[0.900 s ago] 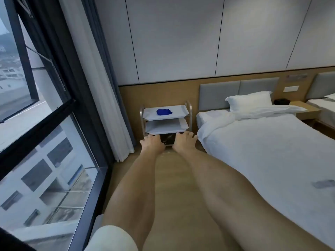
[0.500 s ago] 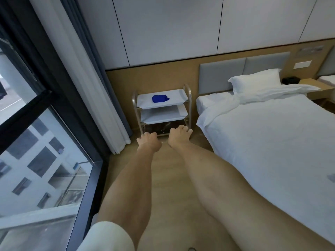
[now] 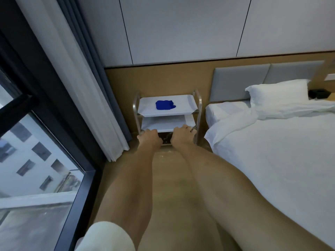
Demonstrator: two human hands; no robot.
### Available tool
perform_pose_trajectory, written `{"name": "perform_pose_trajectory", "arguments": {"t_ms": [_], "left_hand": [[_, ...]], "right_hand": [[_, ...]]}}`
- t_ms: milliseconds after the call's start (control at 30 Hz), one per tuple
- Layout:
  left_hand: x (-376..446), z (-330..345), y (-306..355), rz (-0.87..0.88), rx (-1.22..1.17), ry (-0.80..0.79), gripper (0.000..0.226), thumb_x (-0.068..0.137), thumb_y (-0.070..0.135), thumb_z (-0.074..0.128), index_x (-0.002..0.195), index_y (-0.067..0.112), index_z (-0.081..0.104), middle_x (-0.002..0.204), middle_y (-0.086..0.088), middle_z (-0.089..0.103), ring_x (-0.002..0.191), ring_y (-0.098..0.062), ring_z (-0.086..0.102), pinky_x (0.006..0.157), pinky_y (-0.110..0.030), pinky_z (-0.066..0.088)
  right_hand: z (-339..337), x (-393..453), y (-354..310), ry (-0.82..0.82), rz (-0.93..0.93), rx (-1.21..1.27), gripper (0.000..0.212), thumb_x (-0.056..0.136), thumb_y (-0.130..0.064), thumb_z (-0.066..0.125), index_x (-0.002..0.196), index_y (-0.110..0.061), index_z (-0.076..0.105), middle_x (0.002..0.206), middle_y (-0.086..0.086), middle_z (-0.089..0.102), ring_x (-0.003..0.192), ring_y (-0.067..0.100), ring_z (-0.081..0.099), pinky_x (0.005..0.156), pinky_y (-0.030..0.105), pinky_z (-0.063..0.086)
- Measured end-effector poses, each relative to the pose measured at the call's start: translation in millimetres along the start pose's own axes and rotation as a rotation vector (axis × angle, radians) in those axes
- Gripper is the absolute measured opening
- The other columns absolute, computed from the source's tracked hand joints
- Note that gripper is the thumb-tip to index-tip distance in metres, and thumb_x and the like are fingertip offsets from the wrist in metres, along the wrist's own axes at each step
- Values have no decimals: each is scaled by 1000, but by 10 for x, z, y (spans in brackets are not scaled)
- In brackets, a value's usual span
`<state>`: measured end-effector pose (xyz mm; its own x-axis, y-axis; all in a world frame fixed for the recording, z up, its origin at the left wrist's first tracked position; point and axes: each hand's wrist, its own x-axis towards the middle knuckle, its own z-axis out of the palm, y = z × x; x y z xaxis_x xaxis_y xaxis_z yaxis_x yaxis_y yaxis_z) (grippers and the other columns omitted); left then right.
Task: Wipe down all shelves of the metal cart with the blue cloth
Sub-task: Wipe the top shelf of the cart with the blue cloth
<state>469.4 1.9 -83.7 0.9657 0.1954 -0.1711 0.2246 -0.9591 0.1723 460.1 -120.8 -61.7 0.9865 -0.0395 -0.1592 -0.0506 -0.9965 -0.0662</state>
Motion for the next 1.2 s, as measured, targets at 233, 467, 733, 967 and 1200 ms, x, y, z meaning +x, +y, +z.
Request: {"name": "perform_pose_trajectory", "arguments": {"t_ms": [233, 467, 733, 967, 1200], "left_hand": [[1759, -25, 201, 16, 39, -23, 37, 94, 30, 57, 128, 17, 52, 124, -9, 56, 112, -25, 54, 97, -39, 43], [3385, -185, 288, 5, -33, -49, 29, 96, 28, 53, 121, 12, 54, 111, -9, 58, 96, -21, 57, 91, -36, 52], [4888, -208, 217, 23, -4, -97, 36, 98, 30, 50, 130, 13, 52, 124, -9, 55, 108, -24, 55, 98, -39, 49], [6326, -273, 277, -18, -4, -145, 40, 98, 31, 49, 134, 14, 50, 131, -9, 52, 117, -25, 52, 103, -39, 44], [7572, -307, 421, -12, -29, -192, 40, 98, 25, 47, 137, 15, 47, 137, -7, 50, 122, -24, 51, 103, -37, 43]], "right_hand": [[-11, 1714, -258, -18, 10, -91, 51, 94, -28, 64, 139, -13, 46, 144, 16, 44, 135, 33, 40, 116, 48, 30], [64, 3309, -685, -74, 7, -171, 51, 92, -32, 64, 137, -16, 47, 141, 15, 45, 129, 31, 41, 111, 48, 31], [13, 4917, -919, -100, 11, -154, 49, 95, -27, 57, 141, -15, 44, 152, 21, 34, 141, 37, 30, 116, 53, 23], [21, 6471, -1190, -137, -44, -177, 43, 92, -24, 58, 133, -15, 50, 147, 20, 39, 136, 35, 35, 110, 49, 28], [-109, 7691, -1447, -193, -45, -141, 40, 92, -22, 56, 131, -15, 52, 133, 12, 52, 123, 29, 47, 106, 43, 35]]}}
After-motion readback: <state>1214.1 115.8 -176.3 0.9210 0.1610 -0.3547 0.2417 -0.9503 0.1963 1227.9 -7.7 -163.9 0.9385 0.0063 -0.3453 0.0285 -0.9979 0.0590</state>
